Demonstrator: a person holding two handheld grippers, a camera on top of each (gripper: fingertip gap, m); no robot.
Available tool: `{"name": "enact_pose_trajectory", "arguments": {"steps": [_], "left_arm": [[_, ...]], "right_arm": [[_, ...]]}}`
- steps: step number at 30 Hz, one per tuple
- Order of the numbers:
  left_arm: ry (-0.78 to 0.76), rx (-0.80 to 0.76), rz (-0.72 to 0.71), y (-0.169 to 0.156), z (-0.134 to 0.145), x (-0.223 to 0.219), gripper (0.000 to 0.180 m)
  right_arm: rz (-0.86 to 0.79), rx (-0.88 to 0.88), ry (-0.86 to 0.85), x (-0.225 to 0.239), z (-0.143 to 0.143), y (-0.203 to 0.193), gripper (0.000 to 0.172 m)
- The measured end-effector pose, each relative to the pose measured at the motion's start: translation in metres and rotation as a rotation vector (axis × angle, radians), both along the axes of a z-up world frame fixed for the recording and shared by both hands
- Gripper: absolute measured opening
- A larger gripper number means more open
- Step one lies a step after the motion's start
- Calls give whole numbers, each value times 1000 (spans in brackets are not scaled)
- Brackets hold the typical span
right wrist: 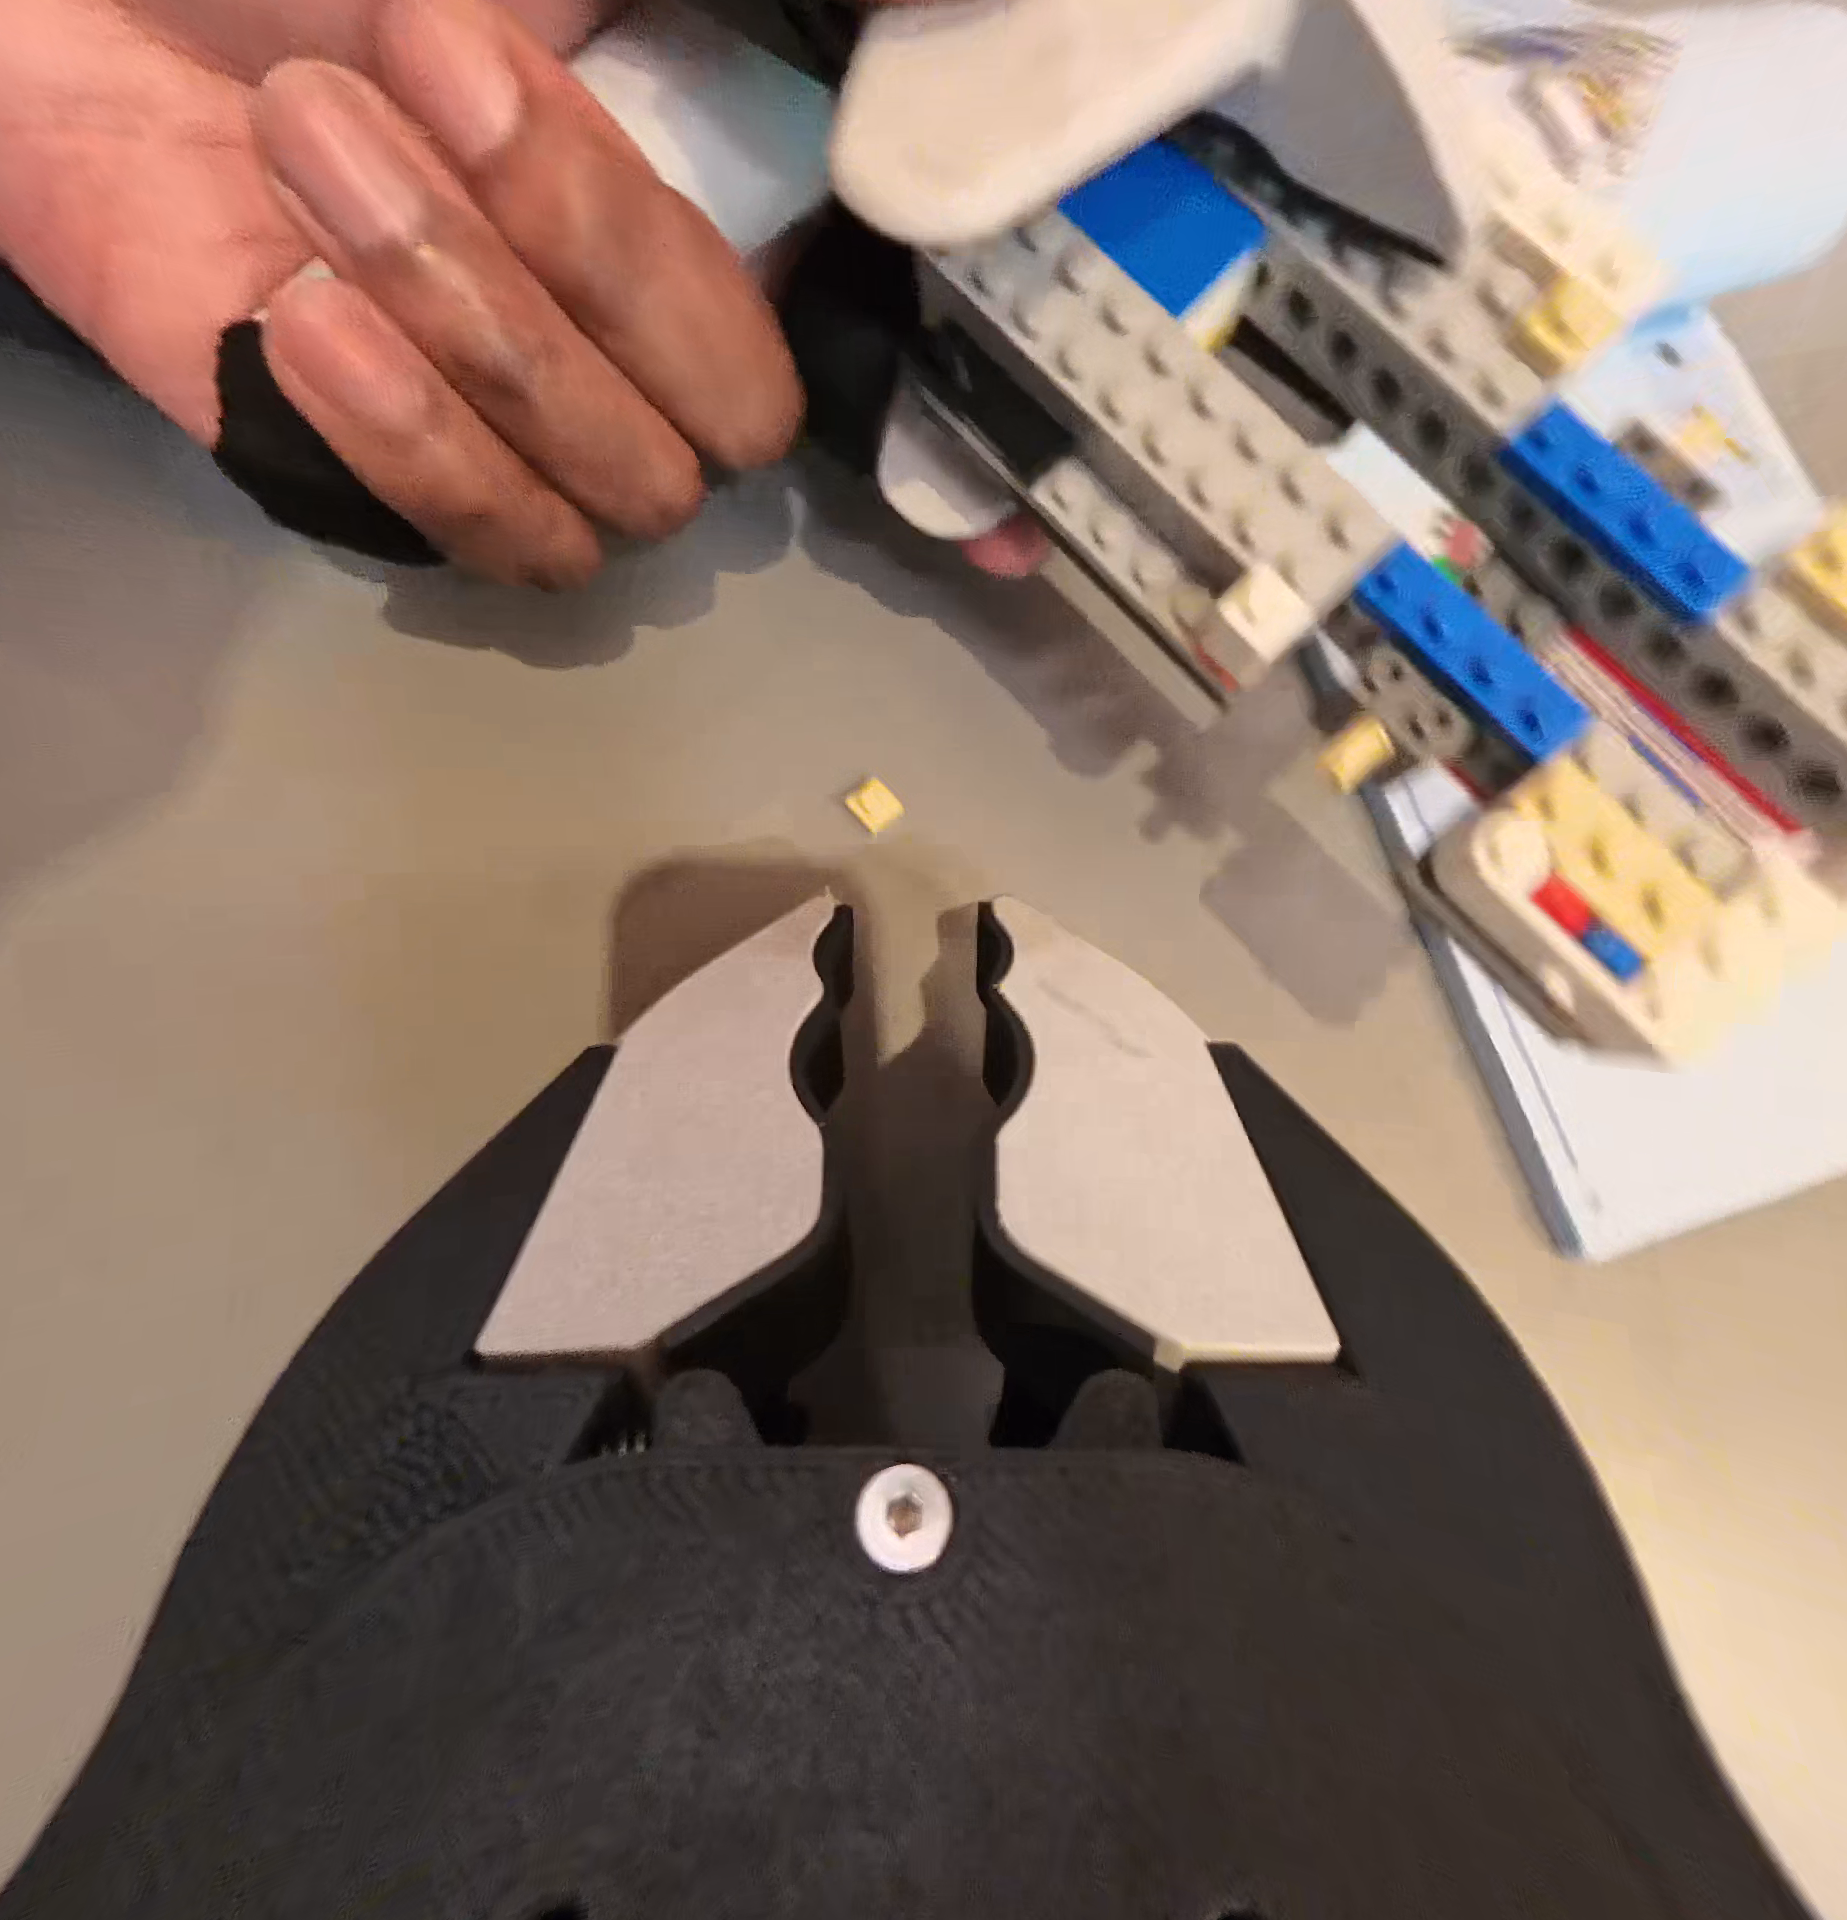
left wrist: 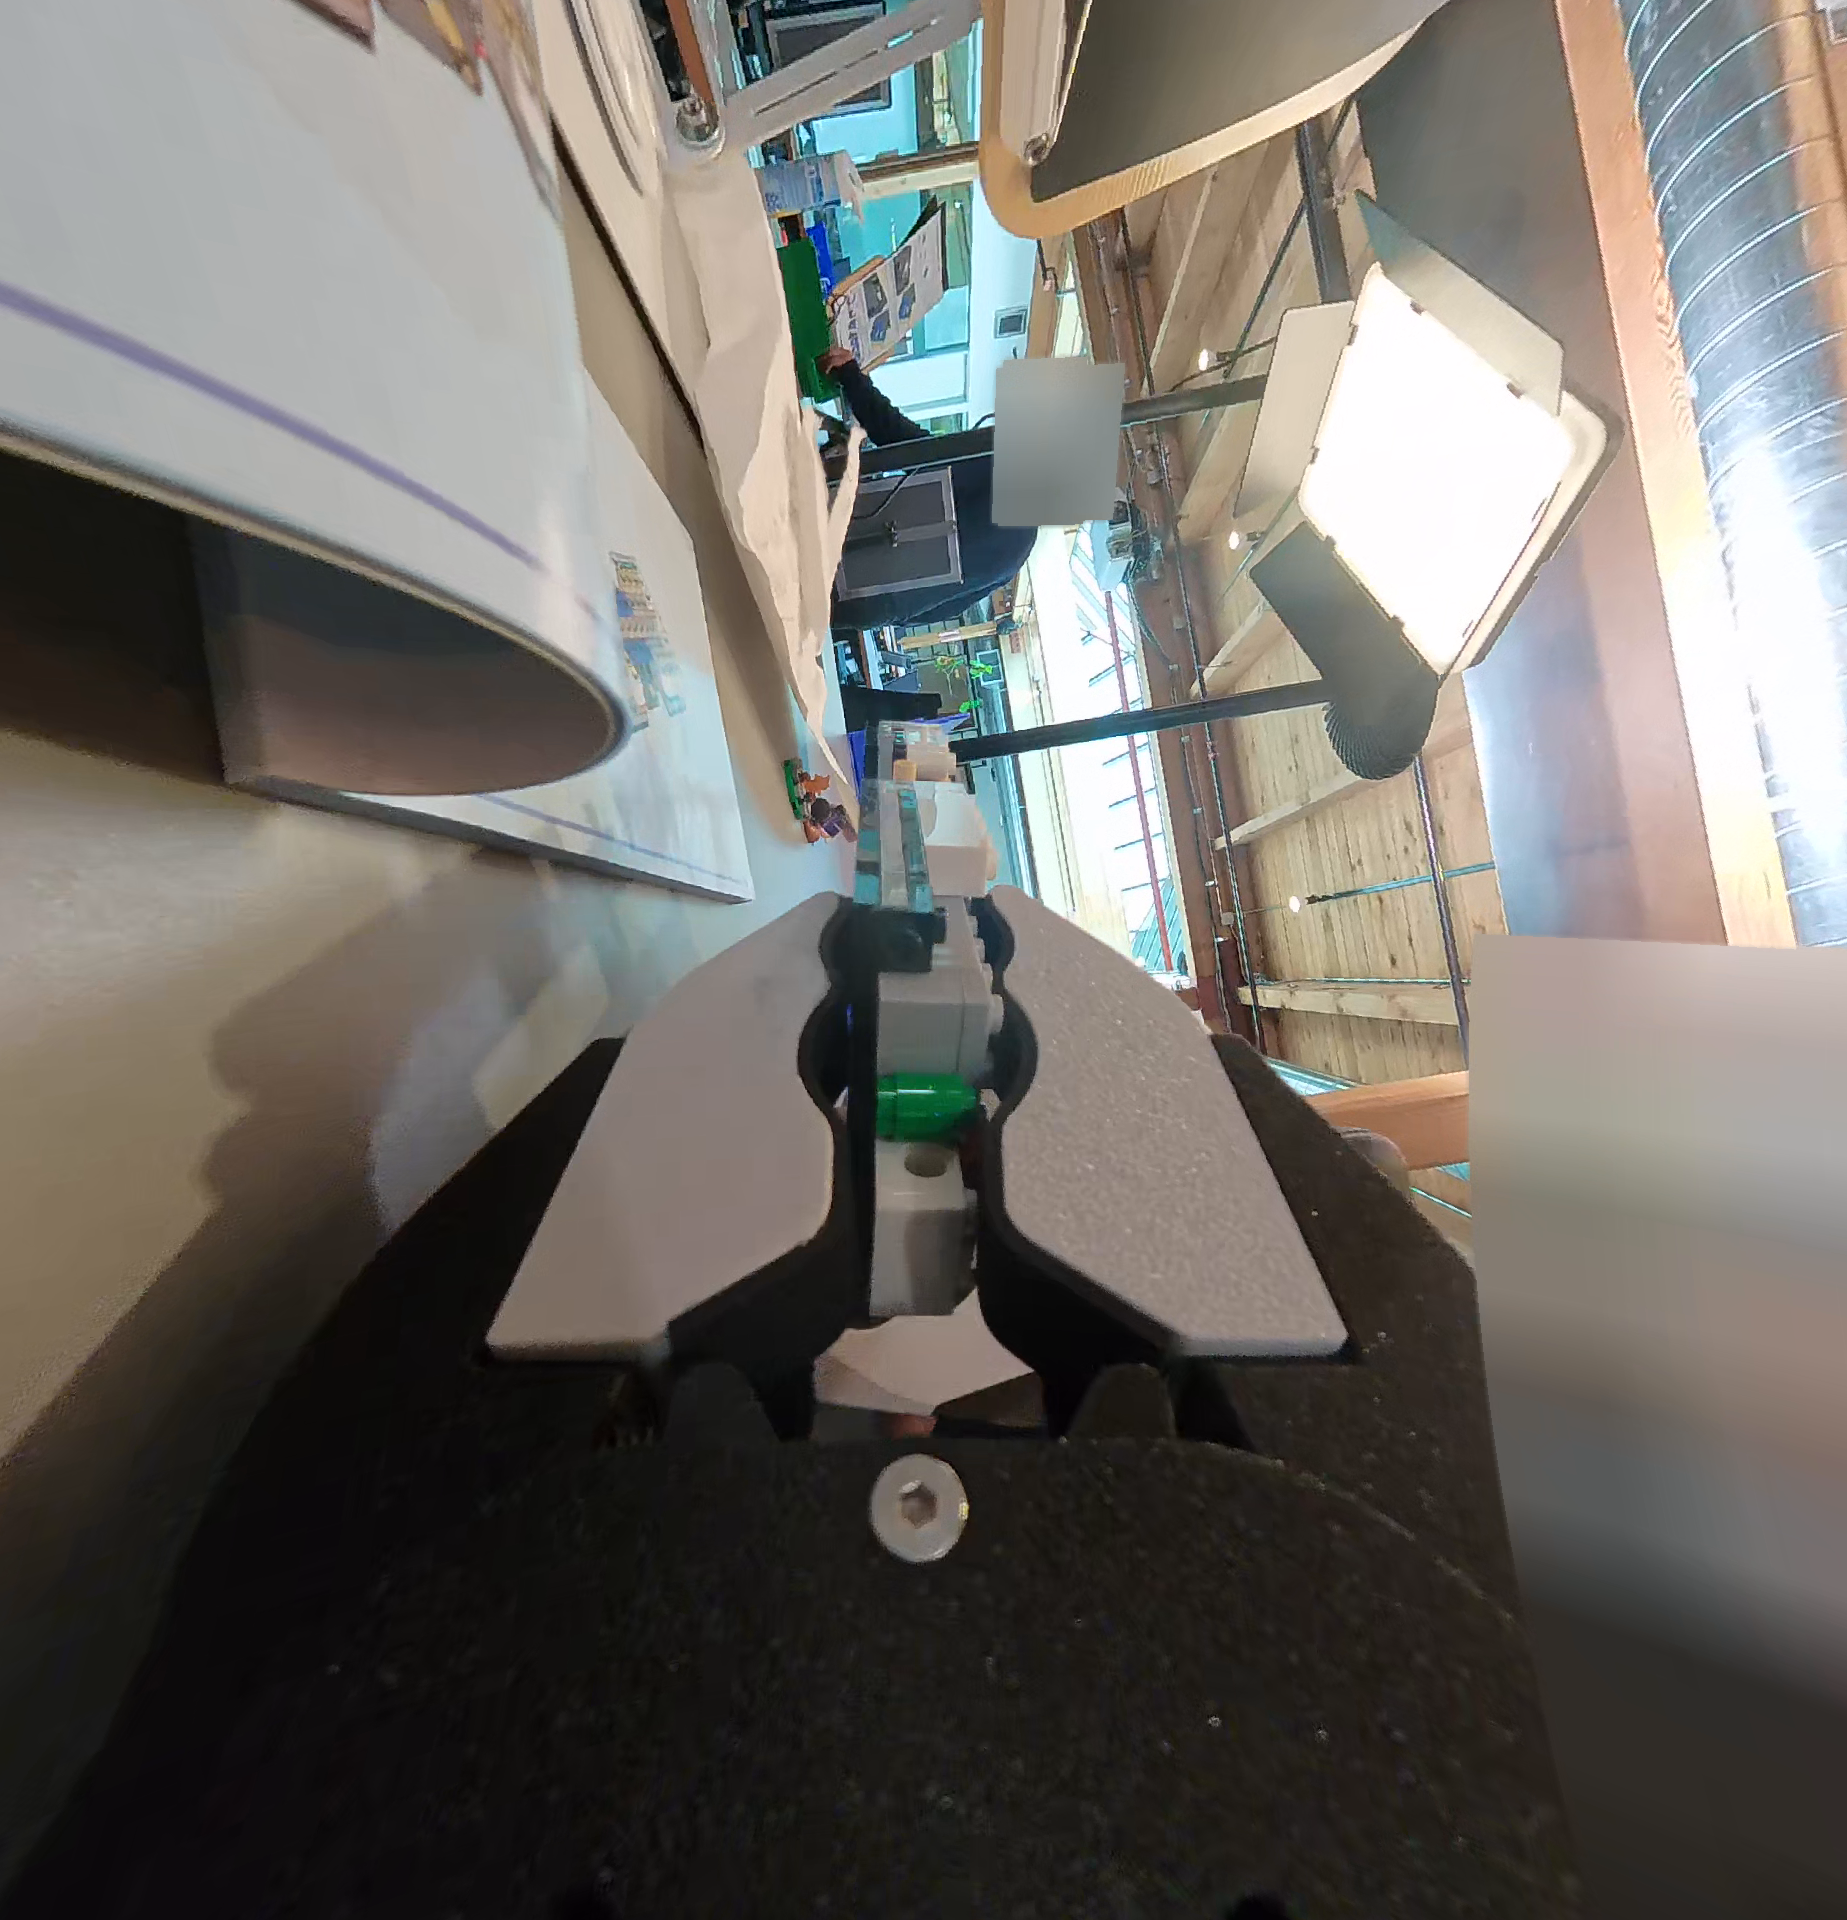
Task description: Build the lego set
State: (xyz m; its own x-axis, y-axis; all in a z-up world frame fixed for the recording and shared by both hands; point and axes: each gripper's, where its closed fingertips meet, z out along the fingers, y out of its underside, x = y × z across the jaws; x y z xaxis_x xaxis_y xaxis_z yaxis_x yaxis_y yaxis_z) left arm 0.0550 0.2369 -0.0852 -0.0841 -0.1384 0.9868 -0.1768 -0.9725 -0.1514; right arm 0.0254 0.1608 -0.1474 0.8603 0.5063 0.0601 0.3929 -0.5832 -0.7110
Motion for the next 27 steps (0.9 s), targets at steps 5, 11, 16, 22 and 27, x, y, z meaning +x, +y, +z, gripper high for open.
{"name": "enact_pose_trajectory", "arguments": {"steps": [5,11,16,22,27], "left_arm": [[9,6,5,3,-4,0,21],[9,3,12,8,-5,-1,21],[12,-7,-11,2,-7,0,21],[19,-25,-40,-9,-8,2,21],[2,-76,-113,-33,-7,4,21]], "right_arm": [[116,-16,-19,-17,-4,14,20],[169,-50,10,-21,-5,17,13],[195,-47,-19,-20,-5,11,9],[271,-1,3,-20,26,-9,9],[192,101,18,7,71,-2,8]]}}
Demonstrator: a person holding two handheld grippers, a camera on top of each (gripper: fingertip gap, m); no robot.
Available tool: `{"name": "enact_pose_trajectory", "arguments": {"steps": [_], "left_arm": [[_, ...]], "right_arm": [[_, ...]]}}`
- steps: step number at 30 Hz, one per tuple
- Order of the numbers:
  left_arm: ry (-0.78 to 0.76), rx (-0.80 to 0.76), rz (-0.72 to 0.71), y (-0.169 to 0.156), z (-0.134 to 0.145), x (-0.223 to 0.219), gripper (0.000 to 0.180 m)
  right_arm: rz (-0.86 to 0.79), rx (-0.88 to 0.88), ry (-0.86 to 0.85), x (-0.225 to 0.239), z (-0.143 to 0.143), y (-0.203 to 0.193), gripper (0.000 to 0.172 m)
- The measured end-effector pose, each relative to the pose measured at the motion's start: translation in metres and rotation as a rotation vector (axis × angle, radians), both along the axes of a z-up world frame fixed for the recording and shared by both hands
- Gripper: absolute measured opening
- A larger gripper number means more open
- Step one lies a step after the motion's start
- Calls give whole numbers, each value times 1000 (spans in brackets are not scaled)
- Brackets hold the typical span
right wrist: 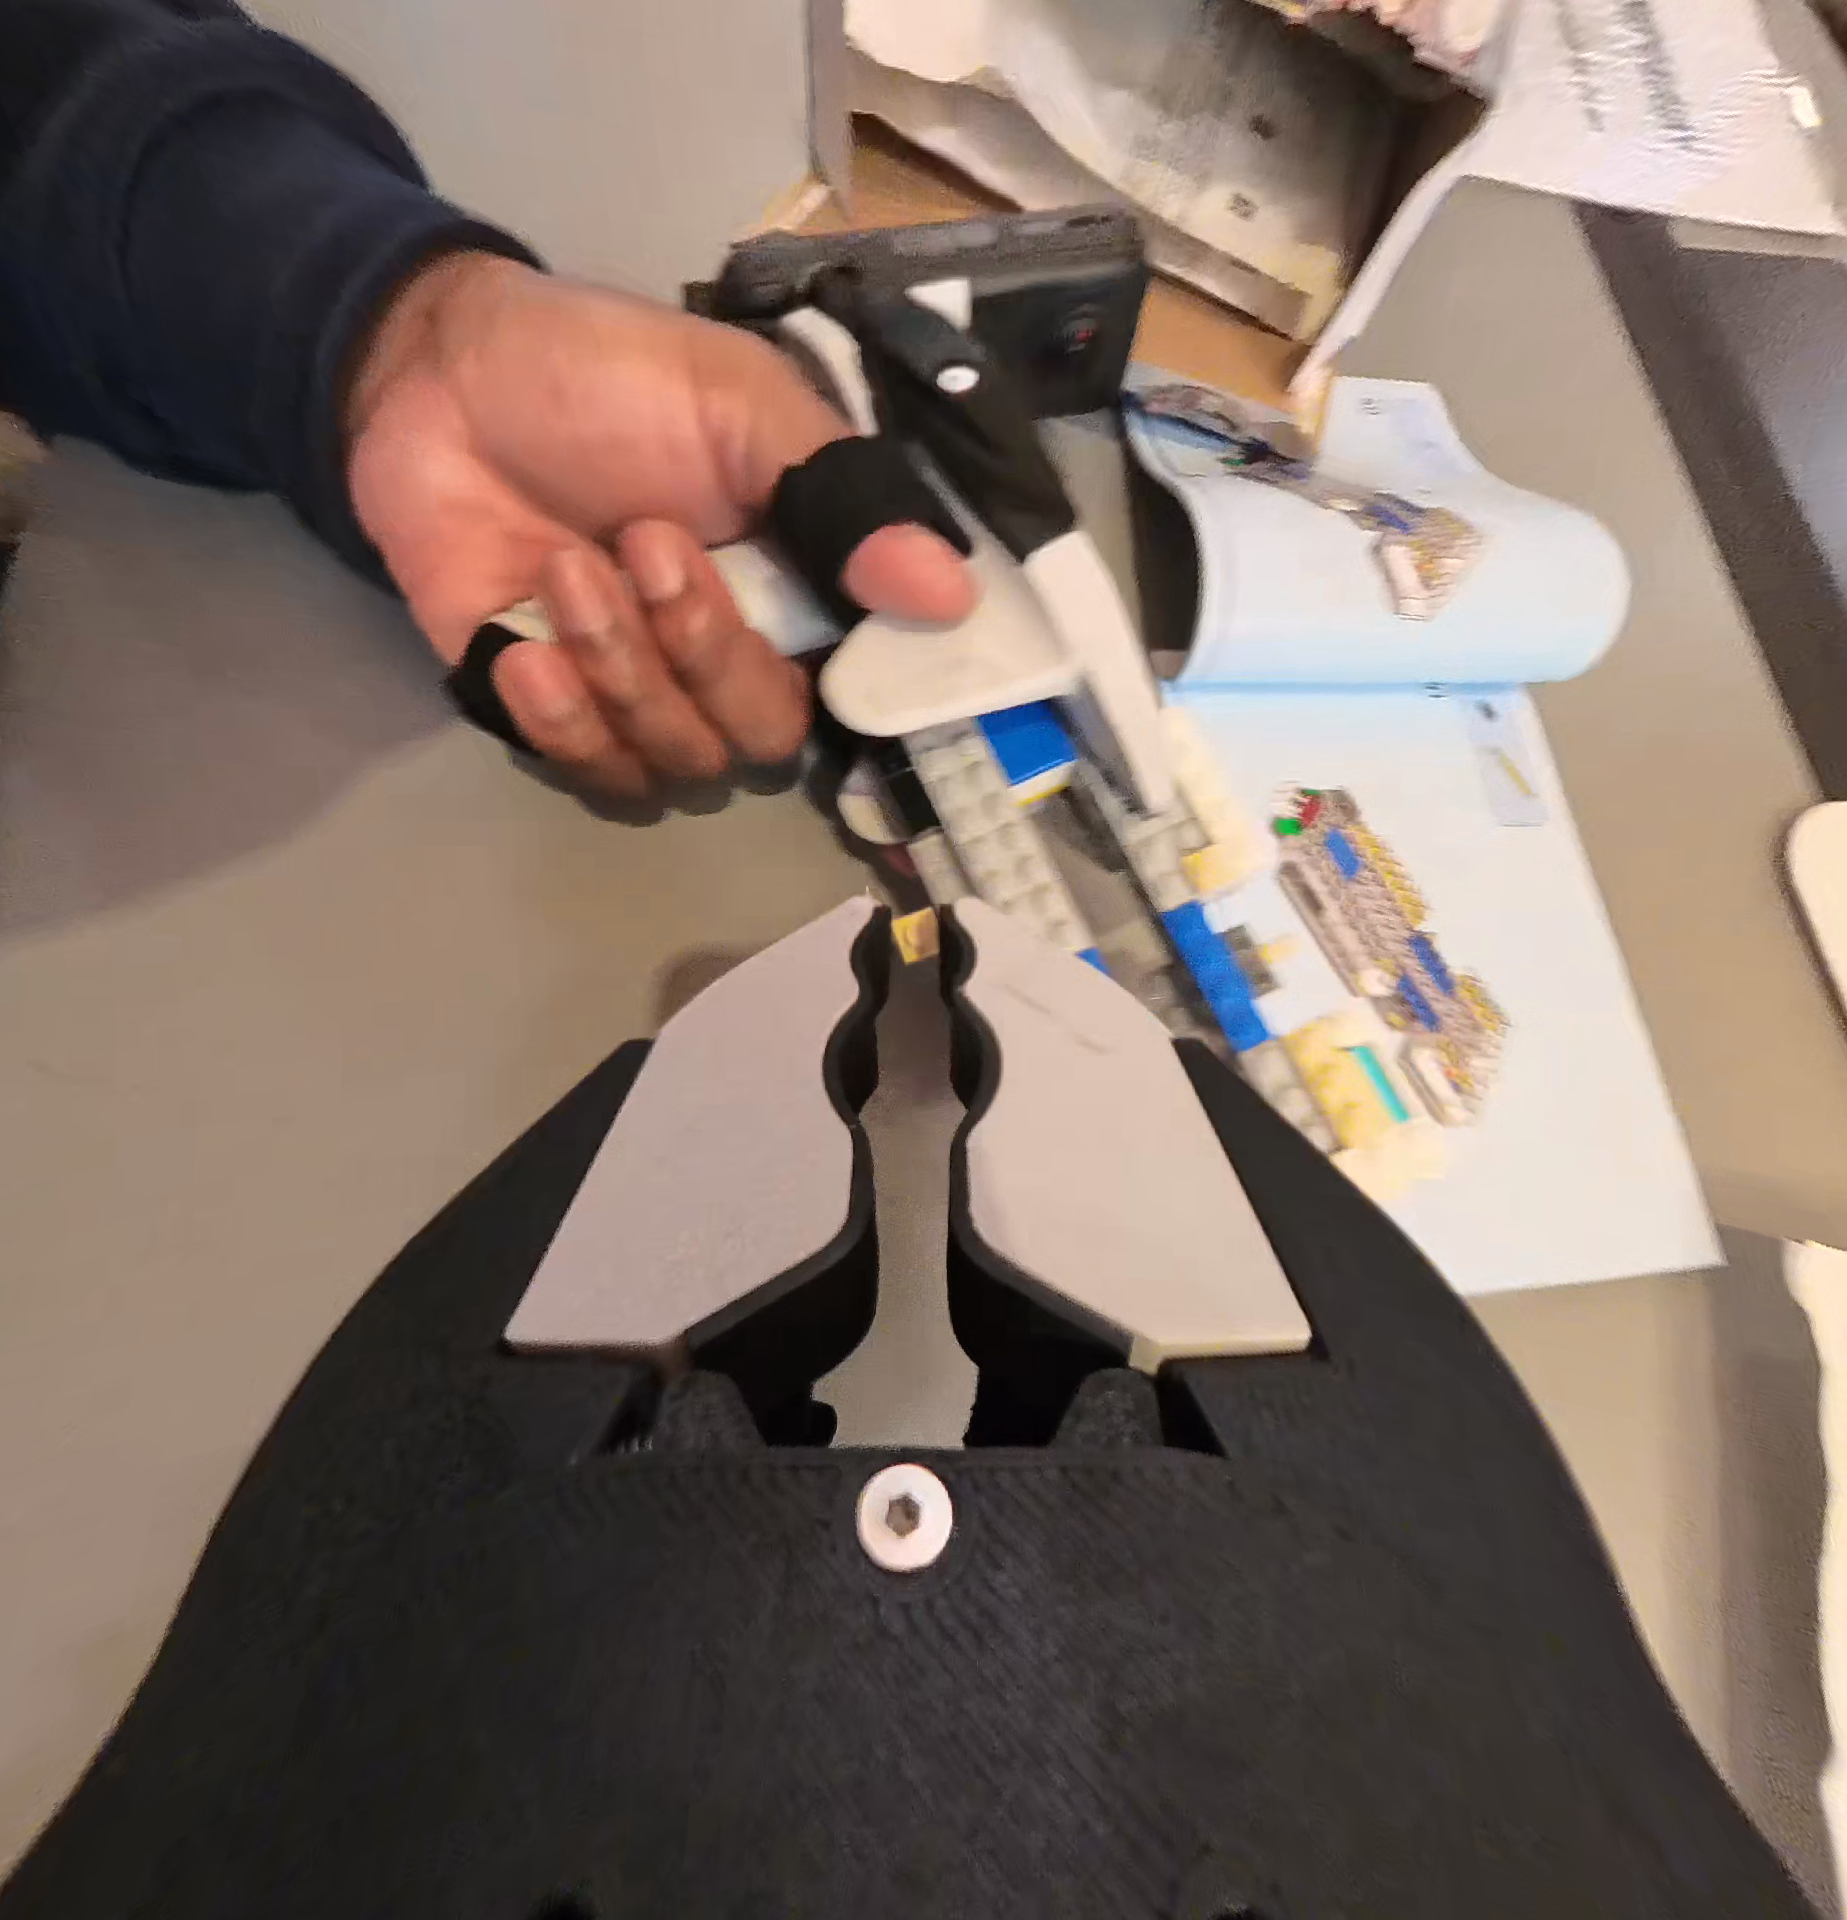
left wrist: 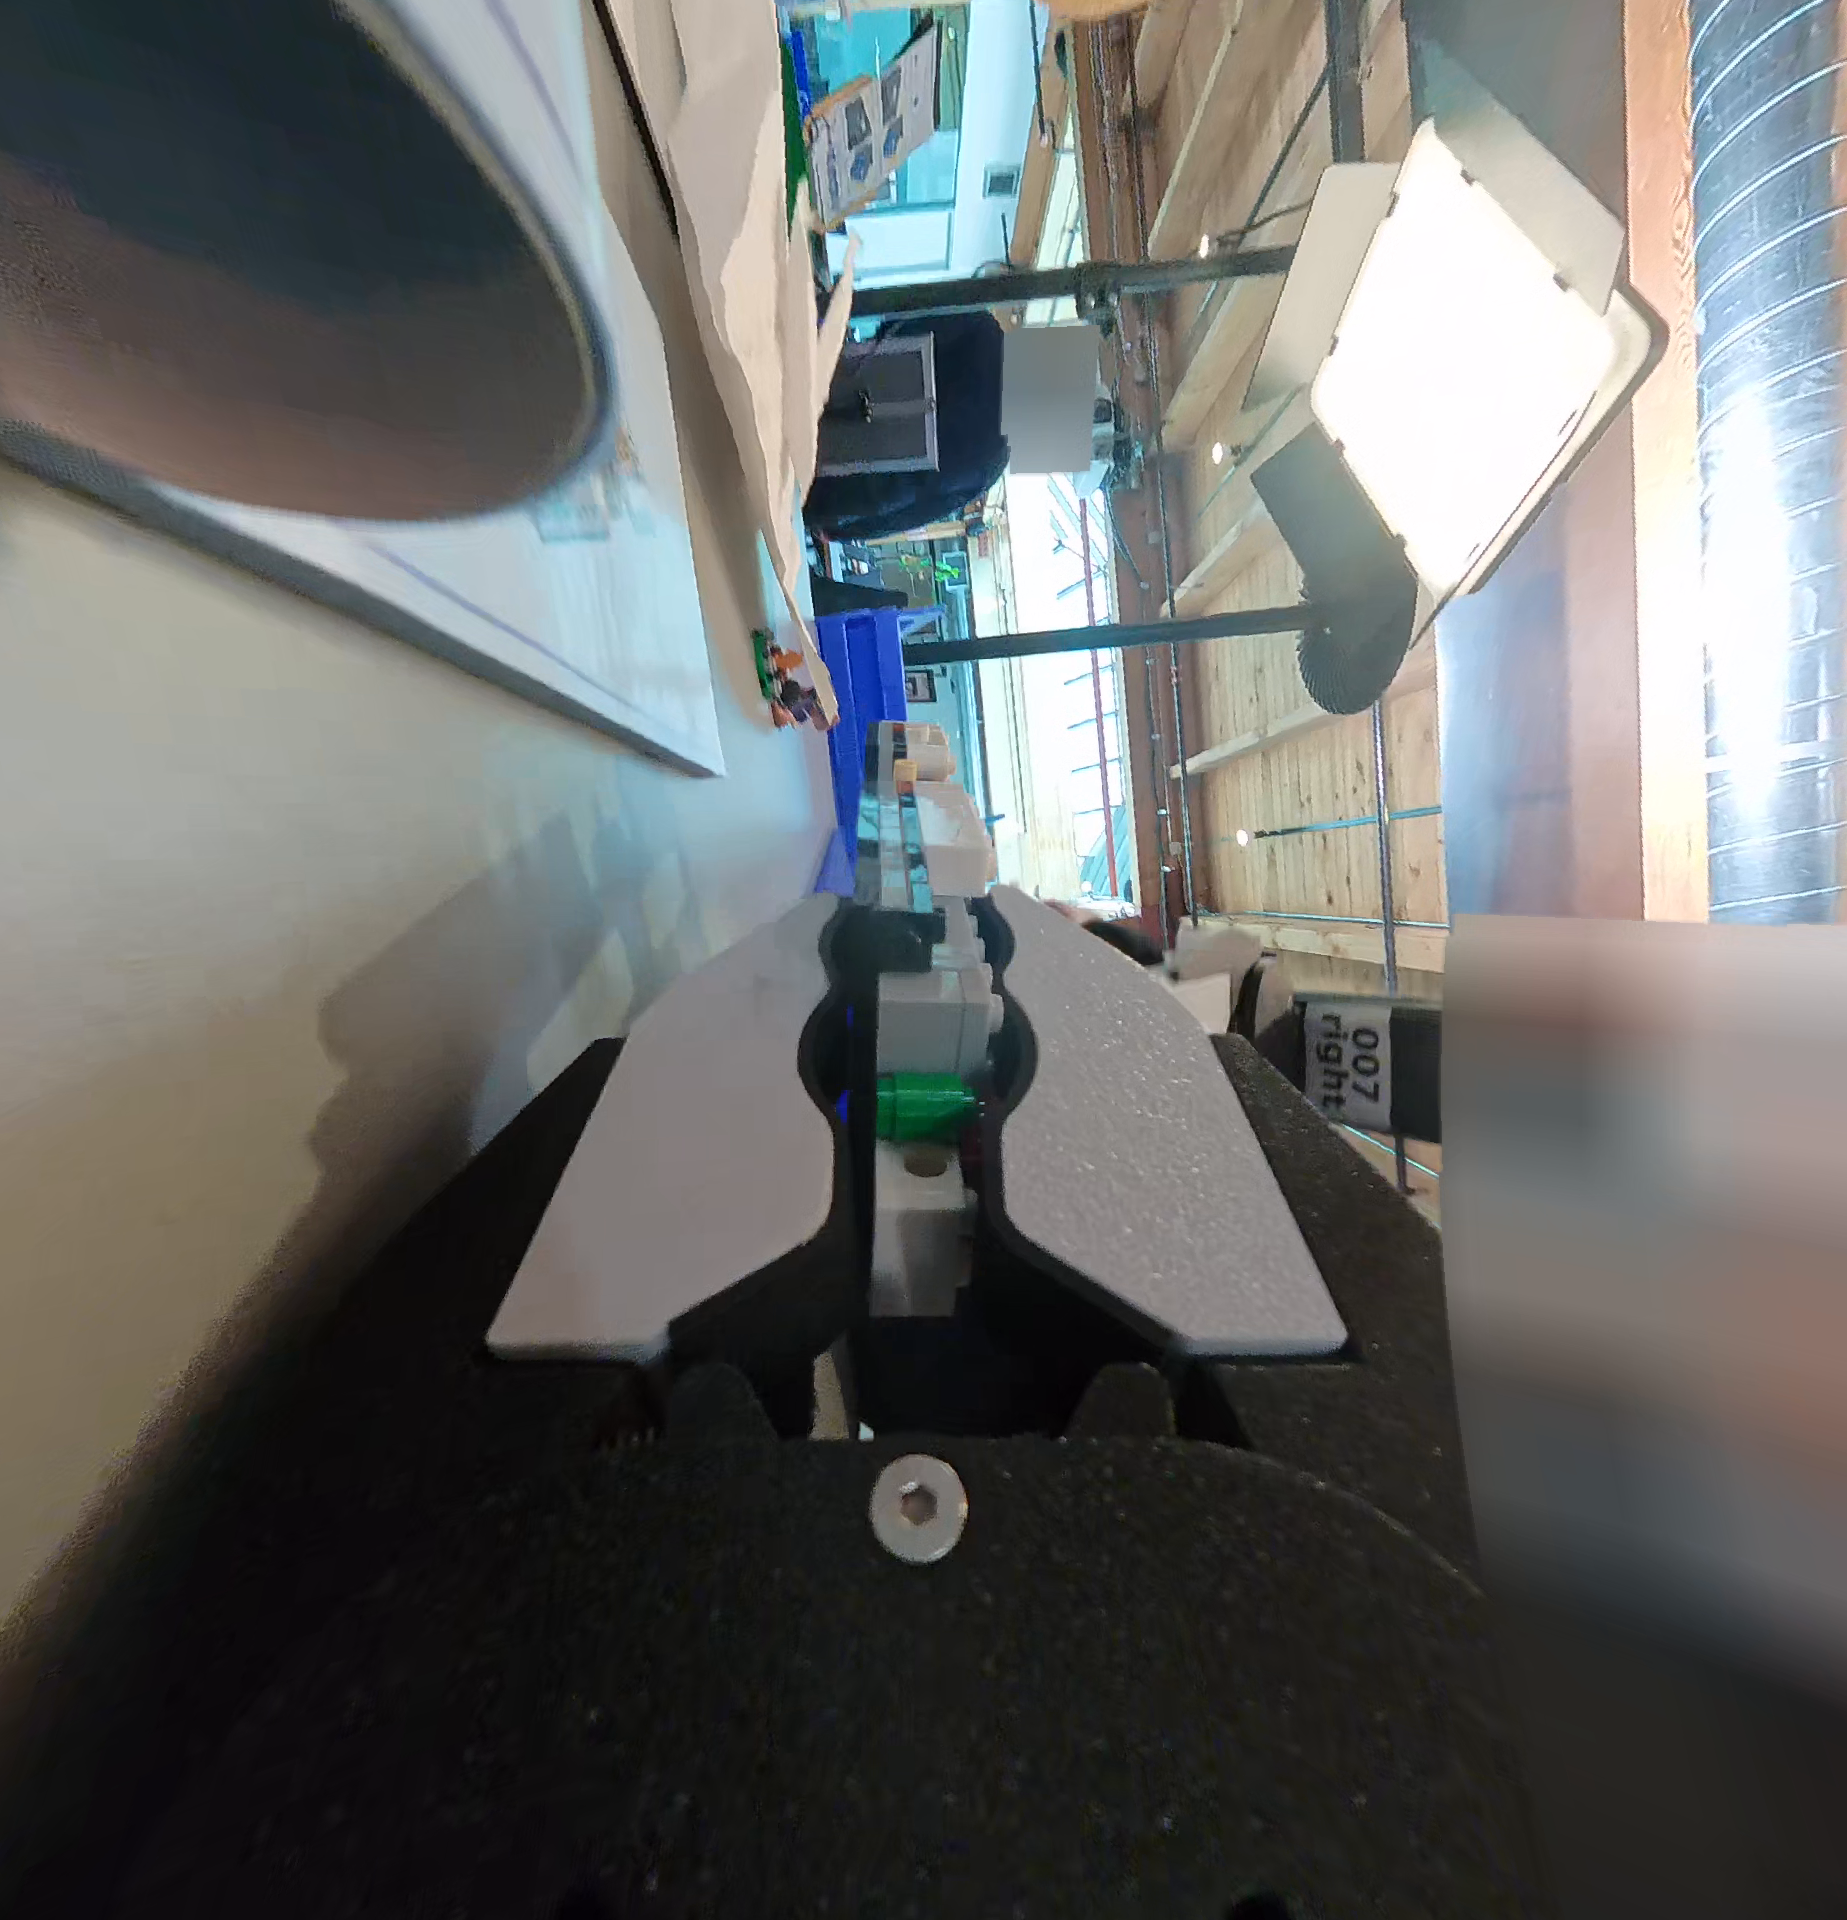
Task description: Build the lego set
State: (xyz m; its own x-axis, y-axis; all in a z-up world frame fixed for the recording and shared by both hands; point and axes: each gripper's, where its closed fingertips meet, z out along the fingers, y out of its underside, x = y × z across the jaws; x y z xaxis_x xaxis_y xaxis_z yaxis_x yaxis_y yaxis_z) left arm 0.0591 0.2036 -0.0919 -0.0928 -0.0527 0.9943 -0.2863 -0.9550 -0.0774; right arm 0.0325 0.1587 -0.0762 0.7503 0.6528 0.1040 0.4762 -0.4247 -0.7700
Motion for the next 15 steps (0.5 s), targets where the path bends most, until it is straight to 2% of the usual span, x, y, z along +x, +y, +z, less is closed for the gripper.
{"name": "enact_pose_trajectory", "arguments": {"steps": [4,15], "left_arm": [[-11,-17,-48,-16,1,1,20],[-22,-27,-64,-20,2,1,20]], "right_arm": [[-30,-11,-47,14,2,1,9],[-11,-59,-52,11,-7,-1,9]]}}
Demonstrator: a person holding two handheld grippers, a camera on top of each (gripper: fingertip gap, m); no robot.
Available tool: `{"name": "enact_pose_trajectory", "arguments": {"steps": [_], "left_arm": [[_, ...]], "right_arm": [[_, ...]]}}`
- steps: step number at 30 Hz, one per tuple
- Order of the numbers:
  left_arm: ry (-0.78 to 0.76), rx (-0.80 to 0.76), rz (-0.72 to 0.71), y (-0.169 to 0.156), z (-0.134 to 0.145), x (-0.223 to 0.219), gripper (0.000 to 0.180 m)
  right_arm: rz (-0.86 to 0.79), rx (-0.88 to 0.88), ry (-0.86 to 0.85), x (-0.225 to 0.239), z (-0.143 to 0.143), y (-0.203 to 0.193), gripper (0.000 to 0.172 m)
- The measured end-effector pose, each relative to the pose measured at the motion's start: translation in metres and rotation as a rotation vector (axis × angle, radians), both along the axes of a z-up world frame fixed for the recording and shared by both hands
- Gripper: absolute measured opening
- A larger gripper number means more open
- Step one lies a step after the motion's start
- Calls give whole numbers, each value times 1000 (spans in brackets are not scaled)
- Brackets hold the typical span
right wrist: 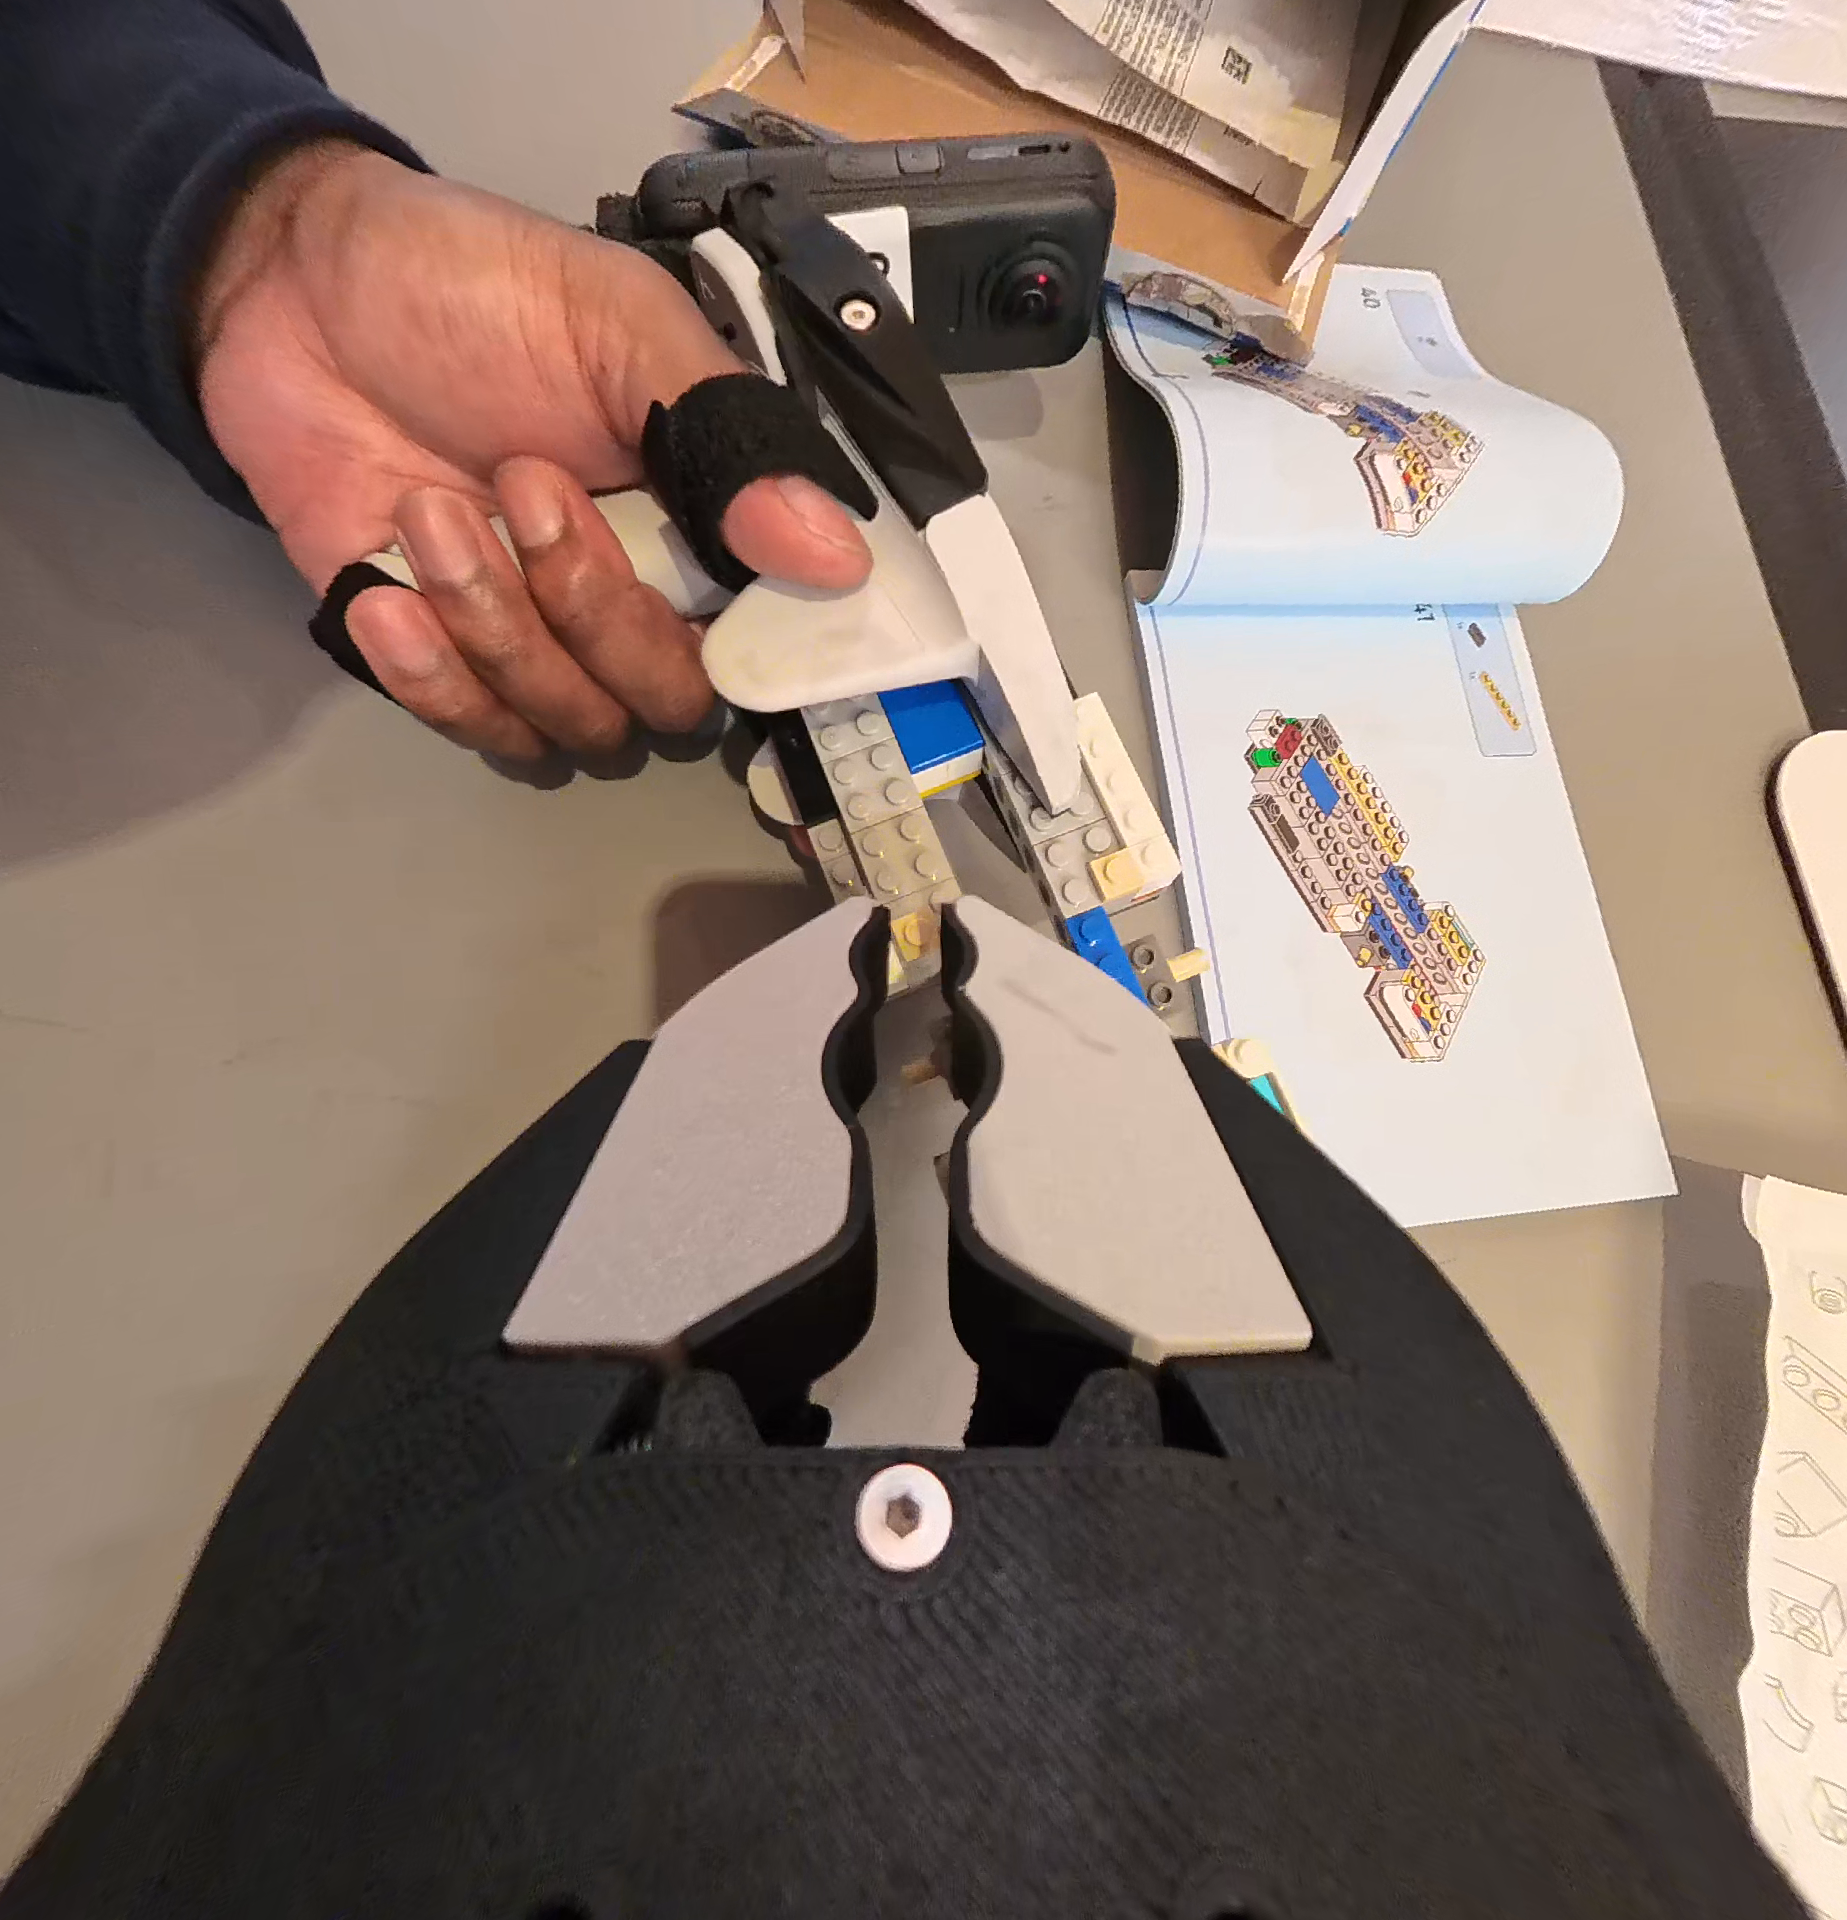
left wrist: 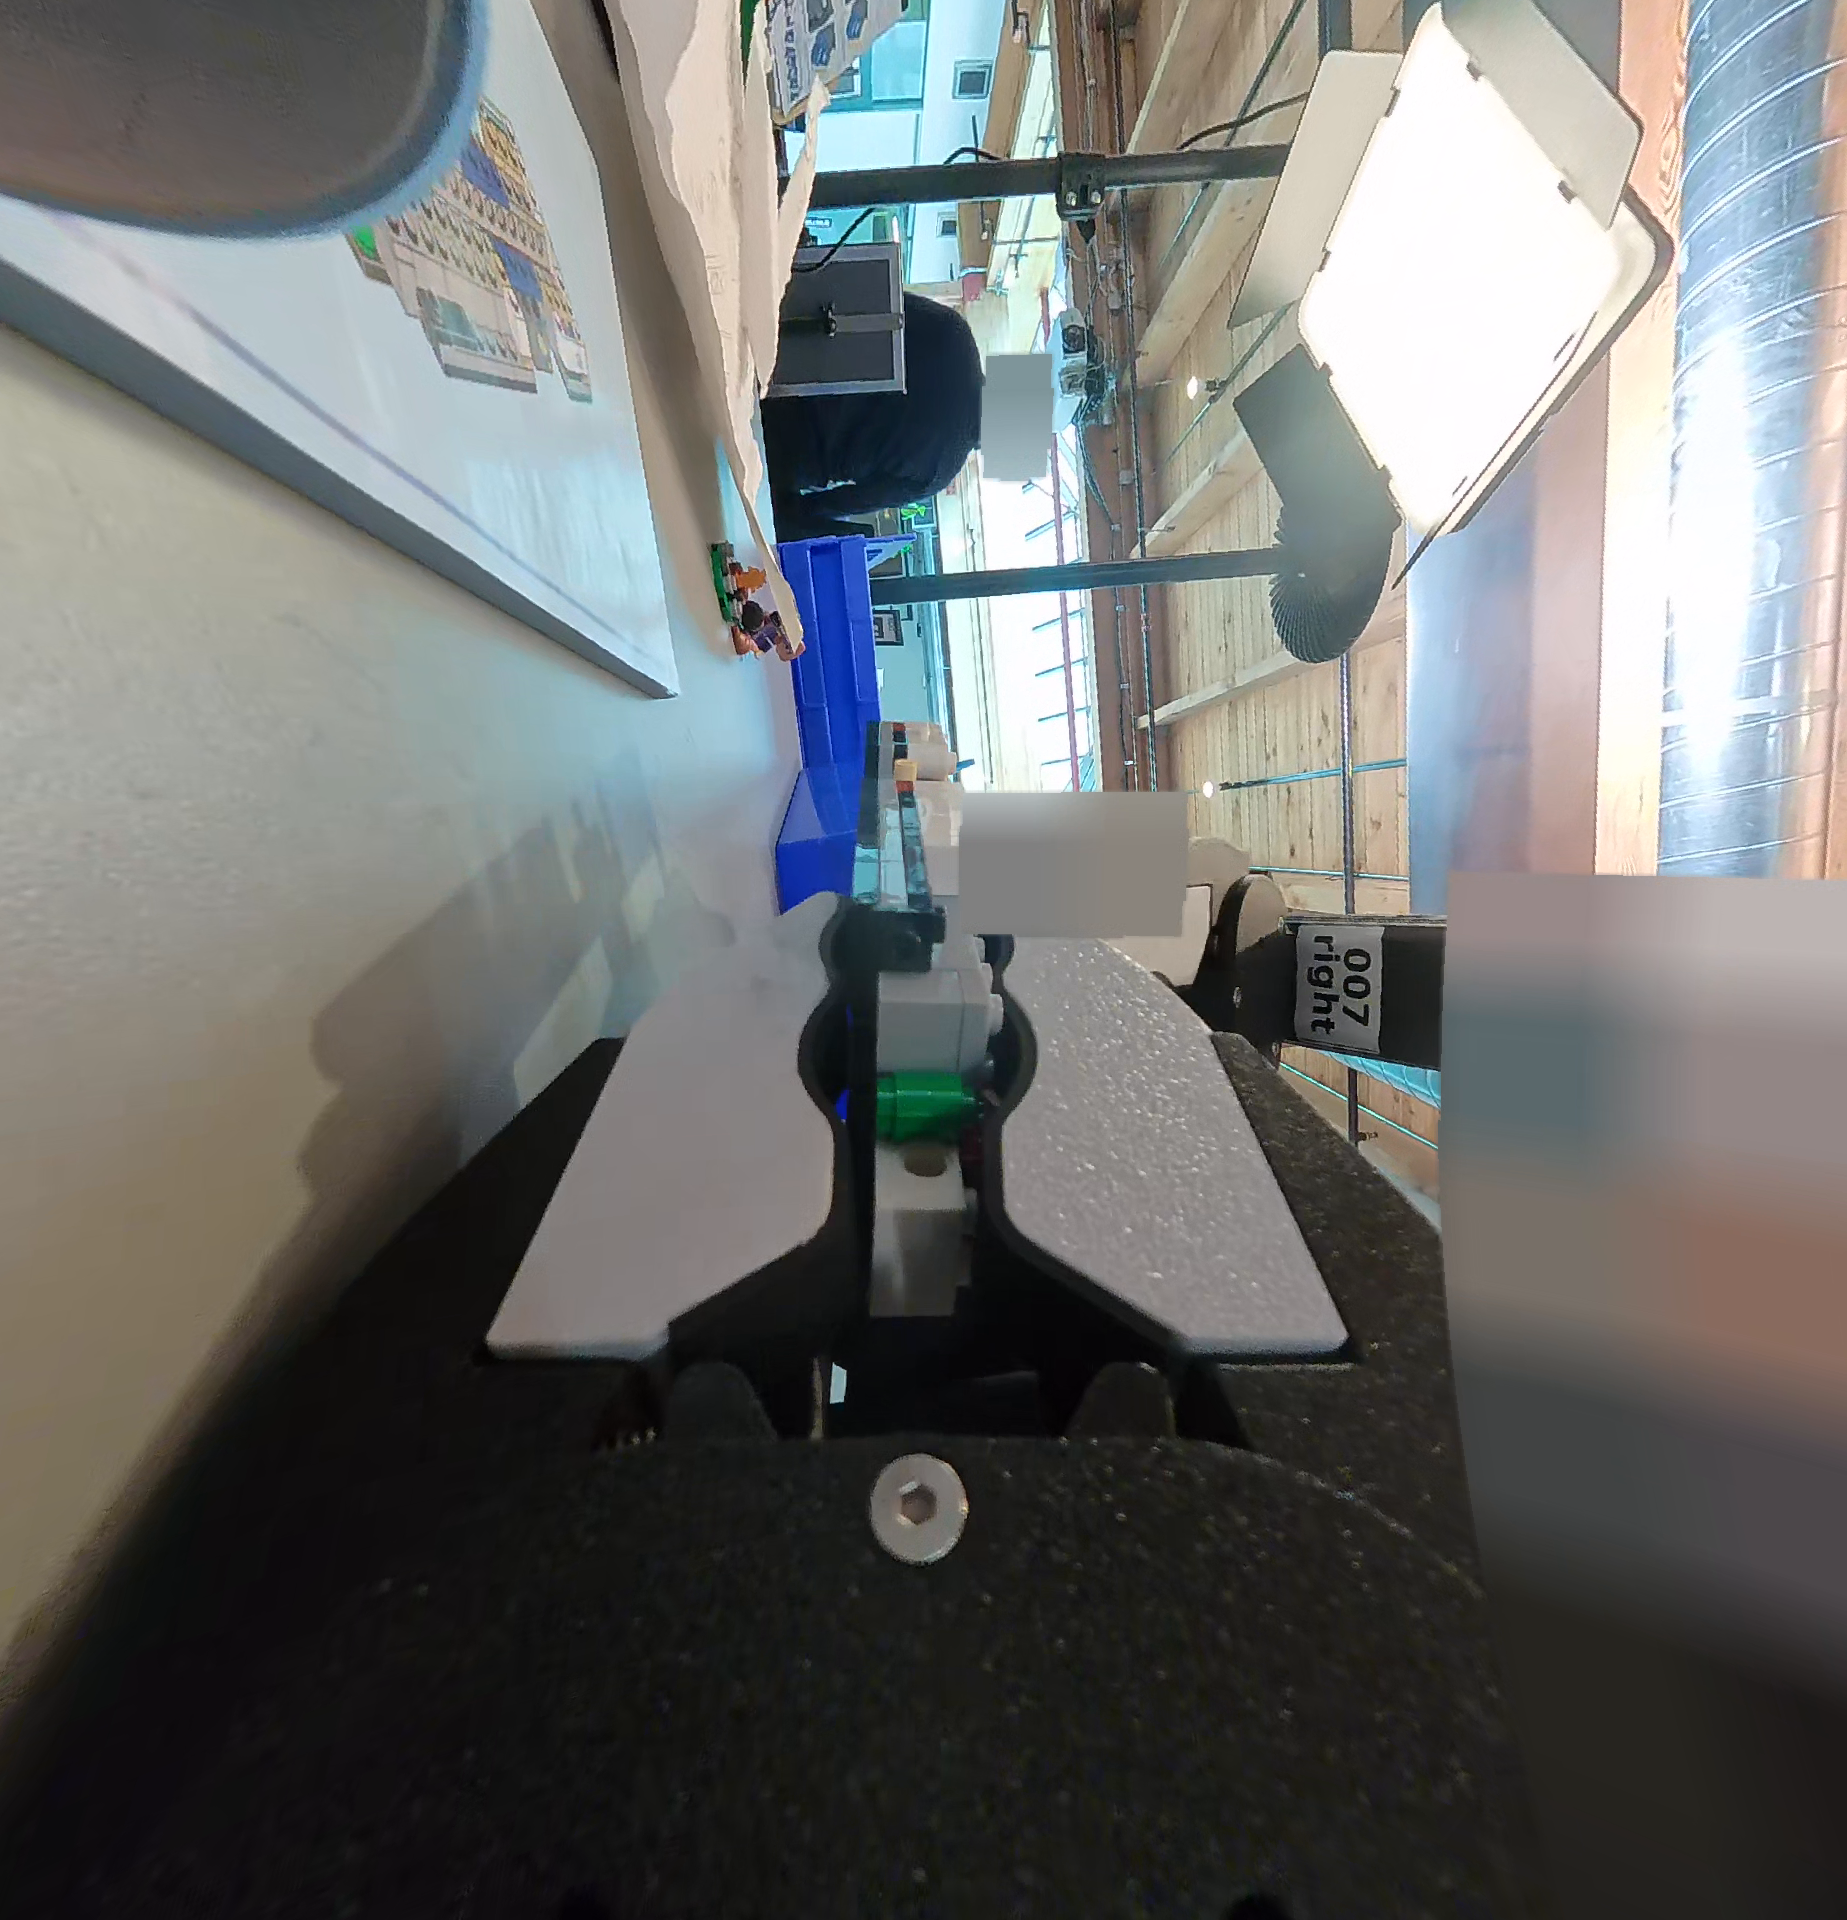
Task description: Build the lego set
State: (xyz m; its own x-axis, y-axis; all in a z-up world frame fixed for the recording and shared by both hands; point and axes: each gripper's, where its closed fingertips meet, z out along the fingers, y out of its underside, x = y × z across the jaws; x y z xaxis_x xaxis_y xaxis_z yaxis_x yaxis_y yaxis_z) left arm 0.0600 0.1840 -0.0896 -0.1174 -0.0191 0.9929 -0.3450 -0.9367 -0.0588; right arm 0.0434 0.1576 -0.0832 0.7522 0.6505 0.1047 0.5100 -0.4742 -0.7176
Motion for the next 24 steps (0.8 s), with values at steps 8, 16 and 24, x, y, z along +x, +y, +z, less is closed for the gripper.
{"name": "enact_pose_trajectory", "arguments": {"steps": [8,16,24], "left_arm": [[0,-1,-1,0,0,0,20],[0,0,1,1,0,0,20],[7,-4,18,4,-1,0,20]], "right_arm": [[-4,-12,13,-1,-2,-1,11],[7,7,6,-2,1,-2,15],[32,187,-236,0,2,-13,28]]}}
